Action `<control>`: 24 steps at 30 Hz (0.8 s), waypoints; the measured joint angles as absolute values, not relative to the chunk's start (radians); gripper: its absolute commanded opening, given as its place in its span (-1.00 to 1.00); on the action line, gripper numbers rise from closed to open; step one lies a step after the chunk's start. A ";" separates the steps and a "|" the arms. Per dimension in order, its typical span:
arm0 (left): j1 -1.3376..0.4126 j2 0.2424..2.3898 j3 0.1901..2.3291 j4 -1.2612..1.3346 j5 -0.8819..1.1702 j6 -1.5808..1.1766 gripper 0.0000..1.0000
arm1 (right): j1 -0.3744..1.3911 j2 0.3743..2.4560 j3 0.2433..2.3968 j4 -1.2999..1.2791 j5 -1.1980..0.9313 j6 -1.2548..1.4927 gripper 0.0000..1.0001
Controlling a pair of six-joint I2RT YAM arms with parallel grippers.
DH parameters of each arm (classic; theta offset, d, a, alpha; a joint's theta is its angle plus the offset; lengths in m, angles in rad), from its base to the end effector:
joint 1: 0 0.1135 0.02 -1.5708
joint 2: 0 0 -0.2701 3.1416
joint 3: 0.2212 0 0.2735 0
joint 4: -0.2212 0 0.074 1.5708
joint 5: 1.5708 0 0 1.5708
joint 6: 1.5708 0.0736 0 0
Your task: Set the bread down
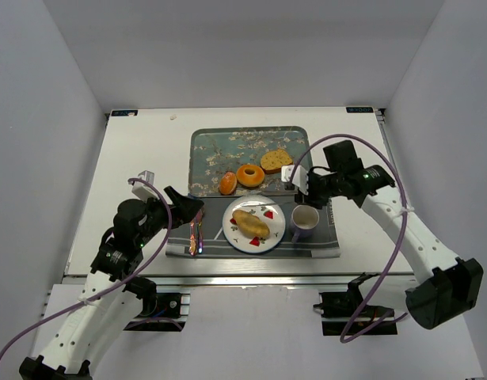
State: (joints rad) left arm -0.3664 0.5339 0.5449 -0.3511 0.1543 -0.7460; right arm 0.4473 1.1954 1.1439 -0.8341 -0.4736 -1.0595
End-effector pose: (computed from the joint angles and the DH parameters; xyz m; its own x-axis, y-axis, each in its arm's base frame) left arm 0.1752 -0.0793 0.2649 -0.5608 -0.5031 -0.6576 0.1480 0.7205 -0.6775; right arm 0.2369 0.1509 0.3030 0.2210 -0.7548 -0.6176 -0.9245 0.0395 -0.3791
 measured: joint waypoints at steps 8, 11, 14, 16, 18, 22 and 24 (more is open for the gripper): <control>-0.366 0.533 0.545 -0.352 0.154 -0.746 0.76 | 0.447 1.388 1.150 -0.666 -0.360 -1.015 -0.12; -0.366 0.527 0.545 -0.353 0.153 -0.746 0.76 | 0.447 1.461 1.169 -0.609 -0.317 -1.003 -0.13; -0.366 0.518 0.545 -0.364 0.149 -0.746 0.76 | 0.447 1.510 1.200 -0.574 -0.292 -1.000 -0.13; -0.366 0.513 0.545 -0.369 0.146 -0.746 0.76 | 0.447 1.520 1.214 -0.557 -0.286 -1.000 -0.14; -0.366 0.510 0.545 -0.376 0.144 -0.746 0.76 | 0.447 1.517 1.219 -0.544 -0.287 -1.001 -0.15; -0.366 0.504 0.545 -0.384 0.142 -0.746 0.76 | 0.448 1.514 1.221 -0.526 -0.286 -1.001 -0.13; -0.366 0.504 0.545 -0.383 0.142 -0.746 0.76 | 0.448 1.511 1.221 -0.516 -0.284 -1.001 -0.10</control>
